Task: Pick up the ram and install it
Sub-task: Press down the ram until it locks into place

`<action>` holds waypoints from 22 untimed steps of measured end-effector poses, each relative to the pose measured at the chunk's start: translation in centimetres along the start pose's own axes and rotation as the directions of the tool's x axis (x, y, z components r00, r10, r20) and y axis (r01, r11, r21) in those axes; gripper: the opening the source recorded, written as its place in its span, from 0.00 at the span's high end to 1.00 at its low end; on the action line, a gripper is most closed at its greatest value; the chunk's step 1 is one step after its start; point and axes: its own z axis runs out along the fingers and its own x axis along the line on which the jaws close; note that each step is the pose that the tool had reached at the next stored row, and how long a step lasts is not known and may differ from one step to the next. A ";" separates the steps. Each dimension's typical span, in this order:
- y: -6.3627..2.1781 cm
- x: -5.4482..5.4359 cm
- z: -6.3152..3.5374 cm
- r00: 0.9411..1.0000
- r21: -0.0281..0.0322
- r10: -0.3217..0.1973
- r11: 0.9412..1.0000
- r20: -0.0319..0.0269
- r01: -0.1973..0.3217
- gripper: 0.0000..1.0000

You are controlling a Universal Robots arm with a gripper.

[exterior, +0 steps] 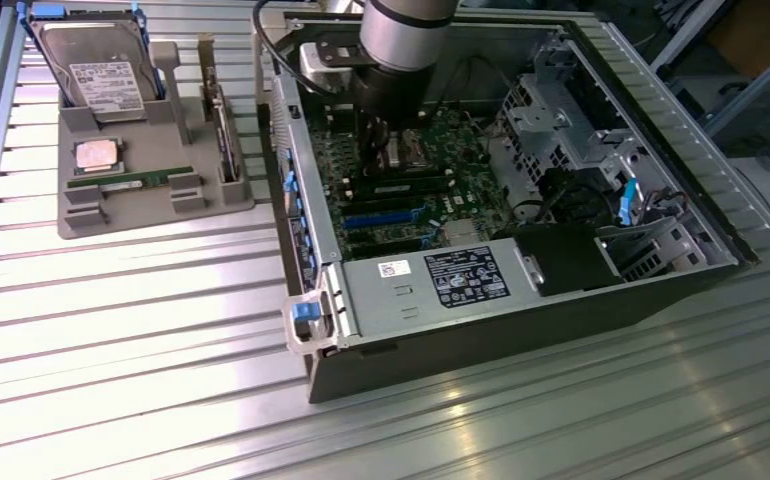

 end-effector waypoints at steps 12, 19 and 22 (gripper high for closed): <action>0.02 0.0 -0.81 1.000 0.001 0.000 1.000 0.003 0.000 0.89; 0.05 0.1 -2.15 1.000 0.001 0.000 1.000 0.003 0.000 0.89; -0.07 0.1 -2.47 1.000 0.001 0.000 1.000 0.004 0.000 0.89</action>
